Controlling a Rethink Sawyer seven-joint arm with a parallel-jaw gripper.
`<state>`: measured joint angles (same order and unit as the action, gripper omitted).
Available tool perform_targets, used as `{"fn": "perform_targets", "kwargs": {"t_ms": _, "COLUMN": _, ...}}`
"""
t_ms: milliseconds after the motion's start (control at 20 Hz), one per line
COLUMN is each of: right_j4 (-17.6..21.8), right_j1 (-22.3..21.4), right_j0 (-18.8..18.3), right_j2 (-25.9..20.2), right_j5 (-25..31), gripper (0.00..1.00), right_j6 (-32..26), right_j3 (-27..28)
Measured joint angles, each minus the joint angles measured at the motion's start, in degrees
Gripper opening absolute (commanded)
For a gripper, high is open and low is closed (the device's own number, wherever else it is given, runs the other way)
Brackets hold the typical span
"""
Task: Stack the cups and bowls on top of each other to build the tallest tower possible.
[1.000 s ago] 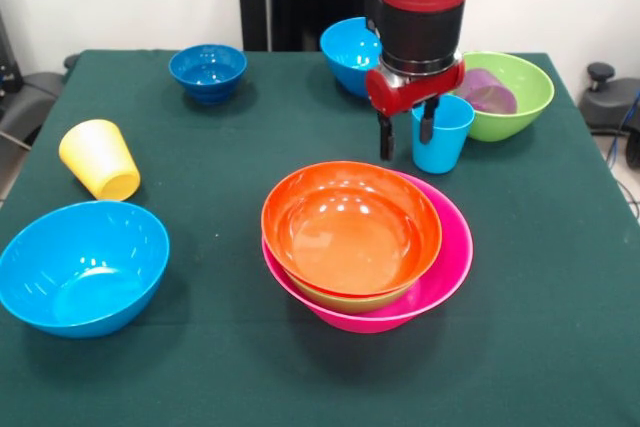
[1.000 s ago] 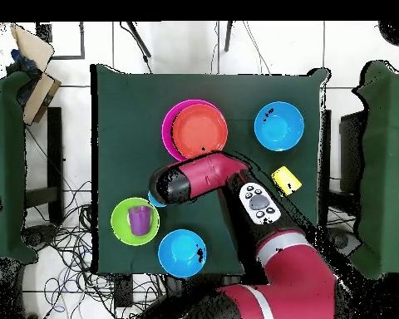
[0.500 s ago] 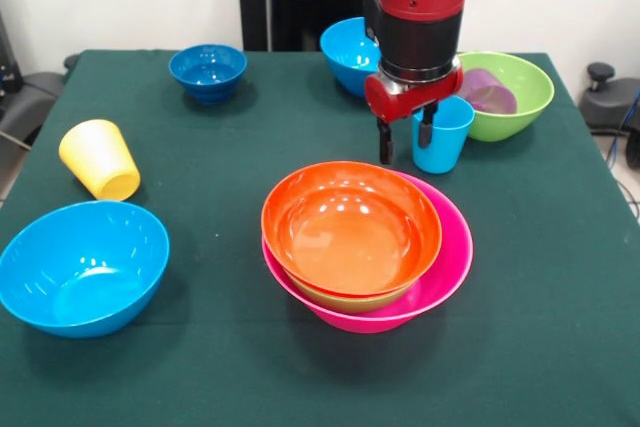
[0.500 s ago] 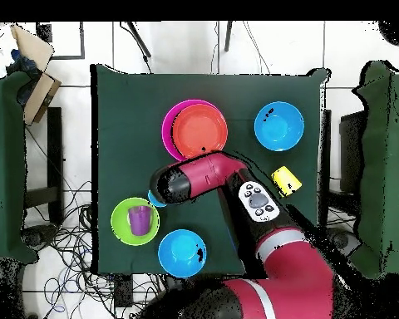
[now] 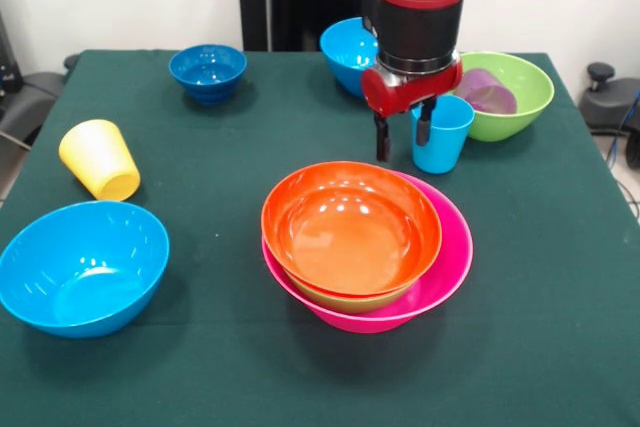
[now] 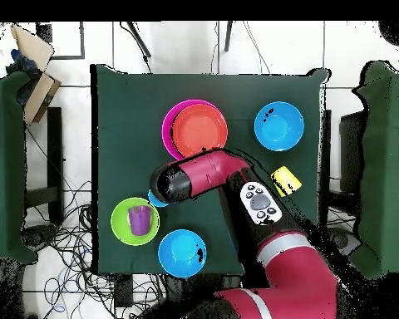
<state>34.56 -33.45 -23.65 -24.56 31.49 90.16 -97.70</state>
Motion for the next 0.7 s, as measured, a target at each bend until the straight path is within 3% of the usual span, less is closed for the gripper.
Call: {"fn": "perform_targets", "kwargs": {"t_ms": 700, "right_j4": 0.00, "right_j1": -2.63, "right_j0": 0.38, "right_j2": -0.22, "right_j5": 0.01, "gripper": 1.00, "right_j6": 0.00, "right_j3": -0.07}}
